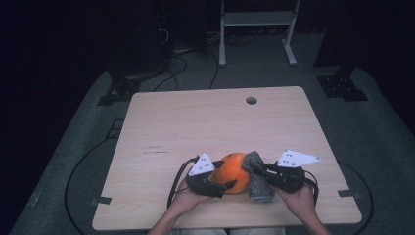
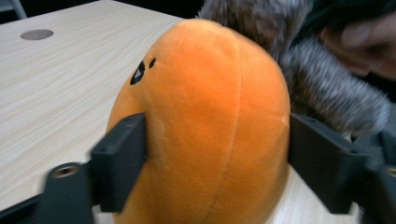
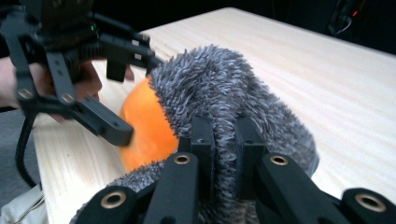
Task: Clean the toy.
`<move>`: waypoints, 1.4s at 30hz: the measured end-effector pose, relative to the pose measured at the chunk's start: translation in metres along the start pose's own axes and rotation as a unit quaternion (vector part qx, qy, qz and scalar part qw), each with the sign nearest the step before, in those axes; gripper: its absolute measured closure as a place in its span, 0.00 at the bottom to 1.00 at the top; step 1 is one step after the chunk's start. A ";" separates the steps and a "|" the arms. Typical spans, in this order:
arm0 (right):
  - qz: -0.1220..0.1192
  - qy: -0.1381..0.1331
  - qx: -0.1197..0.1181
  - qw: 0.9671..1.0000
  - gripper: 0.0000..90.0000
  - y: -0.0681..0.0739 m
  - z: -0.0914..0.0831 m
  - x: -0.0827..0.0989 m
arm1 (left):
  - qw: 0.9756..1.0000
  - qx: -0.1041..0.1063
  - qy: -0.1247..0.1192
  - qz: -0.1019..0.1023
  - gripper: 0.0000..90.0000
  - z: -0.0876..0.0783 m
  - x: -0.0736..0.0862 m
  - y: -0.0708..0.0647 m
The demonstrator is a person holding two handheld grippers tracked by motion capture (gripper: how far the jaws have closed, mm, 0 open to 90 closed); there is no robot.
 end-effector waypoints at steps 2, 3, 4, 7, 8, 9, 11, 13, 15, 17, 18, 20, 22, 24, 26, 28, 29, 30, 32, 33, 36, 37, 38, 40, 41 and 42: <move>-0.010 -0.012 -0.003 1.000 0.90 0.006 -0.003 -0.009 | 1.000 -0.005 0.000 0.022 0.39 0.003 0.000 -0.005; -0.019 -0.017 -0.007 1.000 0.90 0.013 -0.004 -0.013 | 0.999 -0.008 0.005 0.044 0.42 0.005 0.000 -0.010; -0.035 -0.017 -0.016 0.999 0.90 0.022 -0.003 -0.018 | 0.998 -0.009 0.008 0.056 0.44 0.007 0.000 -0.014; -0.066 -0.010 -0.035 0.997 0.90 0.036 0.003 -0.019 | 0.995 -0.011 0.017 0.097 0.47 0.010 0.002 -0.024; -0.071 0.000 -0.033 0.997 0.90 0.034 0.004 -0.017 | 0.995 -0.009 0.016 0.099 0.47 0.009 0.003 -0.024; -0.065 0.000 -0.032 0.997 0.90 0.031 0.004 -0.016 | 0.995 -0.007 0.017 0.099 0.48 0.008 0.003 -0.024; -0.044 -0.001 -0.018 0.999 0.90 0.016 0.001 -0.011 | 0.995 -0.002 0.014 0.095 0.47 0.009 0.003 -0.023; -0.021 -0.001 -0.001 1.000 0.90 0.002 -0.003 -0.008 | 0.996 -0.002 0.011 0.089 0.42 0.009 0.003 -0.022; -0.016 0.001 0.000 1.000 0.90 -0.002 -0.006 -0.005 | 0.998 -0.013 0.006 0.058 0.26 0.011 0.002 -0.017; -0.022 0.001 -0.008 1.000 0.90 0.003 -0.005 -0.005 | 0.999 -0.016 0.014 0.038 0.15 0.014 0.004 -0.014; -0.023 0.002 -0.016 1.000 0.90 0.008 -0.005 -0.006 | 0.999 -0.013 0.016 0.037 0.14 0.014 0.005 -0.015; -0.029 0.001 -0.034 0.999 0.90 0.017 -0.004 -0.009 | 0.999 -0.008 0.017 0.047 0.20 0.012 0.006 -0.016; -0.042 0.004 -0.048 0.998 0.90 0.026 -0.001 -0.011 | 0.997 -0.010 0.022 0.079 0.32 0.010 0.007 -0.020; -0.059 0.012 -0.040 0.997 0.90 0.027 0.004 -0.012 | 0.994 -0.013 0.021 0.106 0.40 0.010 0.007 -0.025; -0.046 0.011 -0.037 0.998 0.90 0.019 0.005 -0.013 | 0.994 -0.013 0.022 0.108 0.43 0.010 0.006 -0.025; -0.034 0.010 -0.014 0.999 0.90 0.003 0.004 -0.011 | 0.994 -0.010 0.023 0.110 0.42 0.011 0.006 -0.026; -0.022 0.011 0.000 1.000 0.90 -0.007 0.002 -0.008 | 0.993 -0.008 0.023 0.114 0.41 0.012 0.007 -0.027; -0.005 0.013 0.005 1.000 0.90 -0.014 0.000 -0.005 | 0.992 -0.007 0.025 0.120 0.40 0.012 0.007 -0.029; 0.016 0.011 -0.011 1.000 0.90 -0.014 -0.004 -0.004 | 0.991 -0.008 0.030 0.133 0.37 0.015 0.008 -0.032; 0.010 0.008 -0.021 1.000 0.90 -0.009 -0.004 -0.006 | 0.989 -0.008 0.035 0.146 0.36 0.015 0.008 -0.033; -0.019 0.011 -0.043 0.999 0.90 0.008 -0.002 -0.013 | 0.985 -0.006 0.039 0.166 0.36 0.016 0.009 -0.036; -0.024 0.015 -0.044 0.999 0.90 0.010 0.001 -0.013 | 0.985 -0.006 0.040 0.169 0.36 0.015 0.010 -0.036; -0.025 0.020 -0.043 0.999 0.90 0.010 0.003 -0.012 | 0.984 -0.009 0.039 0.174 0.36 0.014 0.010 -0.036; -0.008 0.019 -0.038 0.999 0.90 0.001 0.005 -0.007 | 0.985 -0.013 0.035 0.169 0.39 0.014 0.009 -0.035; -0.001 0.021 -0.031 0.999 0.90 -0.005 0.005 -0.005 | 0.986 -0.013 0.034 0.163 0.40 0.014 0.008 -0.034; 0.005 0.025 -0.019 0.999 0.90 -0.011 0.003 -0.002 | 0.988 -0.013 0.030 0.153 0.41 0.014 0.007 -0.033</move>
Point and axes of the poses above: each handheld gripper's, and its own axes: z roughly forward along the jaws, x roughly out of its underside, y roughly to its left, the point moved 8 cm from there along z, roughly forward along the jaws, and after that the axes turned 5 degrees about -y, right-handed, at the moved point
